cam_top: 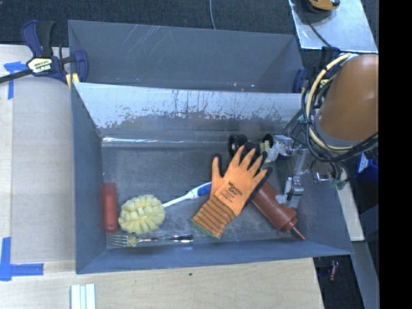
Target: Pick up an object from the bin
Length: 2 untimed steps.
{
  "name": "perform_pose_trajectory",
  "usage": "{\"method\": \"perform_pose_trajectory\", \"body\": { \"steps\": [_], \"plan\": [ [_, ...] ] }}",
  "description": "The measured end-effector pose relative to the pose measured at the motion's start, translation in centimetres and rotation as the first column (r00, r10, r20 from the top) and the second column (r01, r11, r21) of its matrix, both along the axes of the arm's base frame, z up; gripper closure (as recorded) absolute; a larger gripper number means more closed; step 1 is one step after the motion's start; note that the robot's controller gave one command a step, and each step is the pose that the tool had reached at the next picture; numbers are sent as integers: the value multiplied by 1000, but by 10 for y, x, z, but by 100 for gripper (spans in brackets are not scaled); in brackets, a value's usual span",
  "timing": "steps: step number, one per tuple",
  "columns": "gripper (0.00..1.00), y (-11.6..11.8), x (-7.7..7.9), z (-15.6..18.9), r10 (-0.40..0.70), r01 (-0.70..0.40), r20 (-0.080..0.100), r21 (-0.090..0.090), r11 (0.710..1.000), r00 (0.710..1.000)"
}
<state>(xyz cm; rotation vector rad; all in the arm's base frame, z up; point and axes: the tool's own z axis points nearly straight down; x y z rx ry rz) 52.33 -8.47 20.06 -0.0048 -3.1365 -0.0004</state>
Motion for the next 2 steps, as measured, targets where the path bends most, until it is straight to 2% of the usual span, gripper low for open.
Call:
{"method": "perform_pose_trajectory", "body": {
  "steps": [1, 2],
  "plan": [
    [0, 0, 2, 4, 3, -3, 9, -1, 1000, 1000],
    [0, -40, -2, -95, -39, 39, 12, -2, 999, 999]
  ]
}}
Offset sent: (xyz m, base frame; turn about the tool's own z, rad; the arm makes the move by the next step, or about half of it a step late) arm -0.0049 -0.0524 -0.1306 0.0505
